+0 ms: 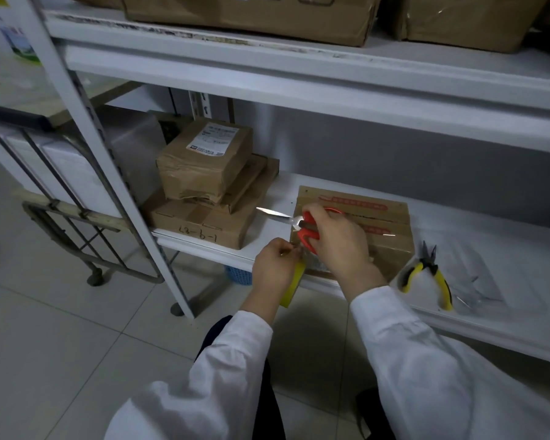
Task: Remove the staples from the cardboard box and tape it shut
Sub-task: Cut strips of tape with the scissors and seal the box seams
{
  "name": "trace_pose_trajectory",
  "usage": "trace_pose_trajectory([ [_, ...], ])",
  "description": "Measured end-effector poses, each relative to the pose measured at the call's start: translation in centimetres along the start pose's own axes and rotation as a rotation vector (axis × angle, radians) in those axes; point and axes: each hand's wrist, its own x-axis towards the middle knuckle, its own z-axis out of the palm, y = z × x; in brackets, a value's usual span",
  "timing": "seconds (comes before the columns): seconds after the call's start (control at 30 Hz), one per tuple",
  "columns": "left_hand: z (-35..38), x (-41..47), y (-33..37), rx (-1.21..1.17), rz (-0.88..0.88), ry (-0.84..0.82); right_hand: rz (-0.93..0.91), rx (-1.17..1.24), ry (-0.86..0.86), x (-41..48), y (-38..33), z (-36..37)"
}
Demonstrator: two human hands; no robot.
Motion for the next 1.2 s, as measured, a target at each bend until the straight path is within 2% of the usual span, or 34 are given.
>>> trace_pose_trajectory([
  [0.17,-0.9,0.4,-0.6,0.125,-0.015,0.019,0.018,0.046,0.014,0.5,0.3,0.2],
  [0.33,-1.6,0.3,-2.2,0.044,-0.093,0.042,0.091,0.064,0.03,1.2,-0.5,0.3],
  [0.5,-1.4,-0.2,-1.8,0.008,-0.048,0.059,0.042,-0.06,0.107,0.9,-1.5,1.7],
  [0.73,-1.4,-0.2,-1.2,-0.043,0.028,0.072,0.052,-0.084,0.083,0.4,-1.3,1.6],
  [0.9,-2.0,-0.4,0.0,-0.09,0.061,0.041,0.145,0.087,0.071,0.4,-1.0,0.3],
  [1.1,-2.5,-0.5,1.4,-0.096,0.178,-0.089,0.183,0.164,0.056,0.6,-1.3,0.0],
  [1.2,-2.8,-0.5,0.7,-0.156,0.198,-0.096,0.174,0.215,0.065,-0.7,-0.7,-0.3],
])
